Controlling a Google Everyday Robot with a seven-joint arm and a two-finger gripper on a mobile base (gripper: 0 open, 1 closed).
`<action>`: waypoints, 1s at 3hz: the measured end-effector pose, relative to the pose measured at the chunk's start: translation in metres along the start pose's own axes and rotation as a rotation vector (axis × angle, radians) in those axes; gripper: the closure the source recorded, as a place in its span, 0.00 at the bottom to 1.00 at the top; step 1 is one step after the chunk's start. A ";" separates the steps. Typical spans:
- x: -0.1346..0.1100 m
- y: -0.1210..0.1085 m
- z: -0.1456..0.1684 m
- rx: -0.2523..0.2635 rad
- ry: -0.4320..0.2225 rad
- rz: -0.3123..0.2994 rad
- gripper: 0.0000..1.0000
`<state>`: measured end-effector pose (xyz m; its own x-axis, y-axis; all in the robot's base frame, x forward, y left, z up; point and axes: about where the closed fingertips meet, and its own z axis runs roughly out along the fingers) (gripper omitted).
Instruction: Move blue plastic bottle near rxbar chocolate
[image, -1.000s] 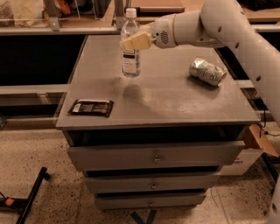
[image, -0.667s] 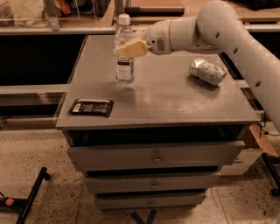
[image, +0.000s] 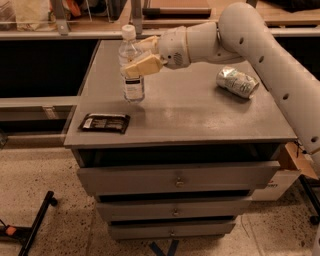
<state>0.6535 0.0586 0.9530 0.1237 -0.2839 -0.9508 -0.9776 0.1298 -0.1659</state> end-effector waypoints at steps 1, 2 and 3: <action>0.010 0.013 0.010 -0.057 0.030 -0.036 0.35; 0.021 0.020 0.013 -0.103 0.036 0.010 0.12; 0.027 0.024 0.013 -0.154 0.041 0.081 0.00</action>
Offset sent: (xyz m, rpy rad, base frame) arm -0.0199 0.0025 -0.0425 -0.0445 0.1401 0.1140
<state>0.6352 0.0663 0.9199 0.0399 -0.3176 -0.9474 -0.9990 0.0074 -0.0446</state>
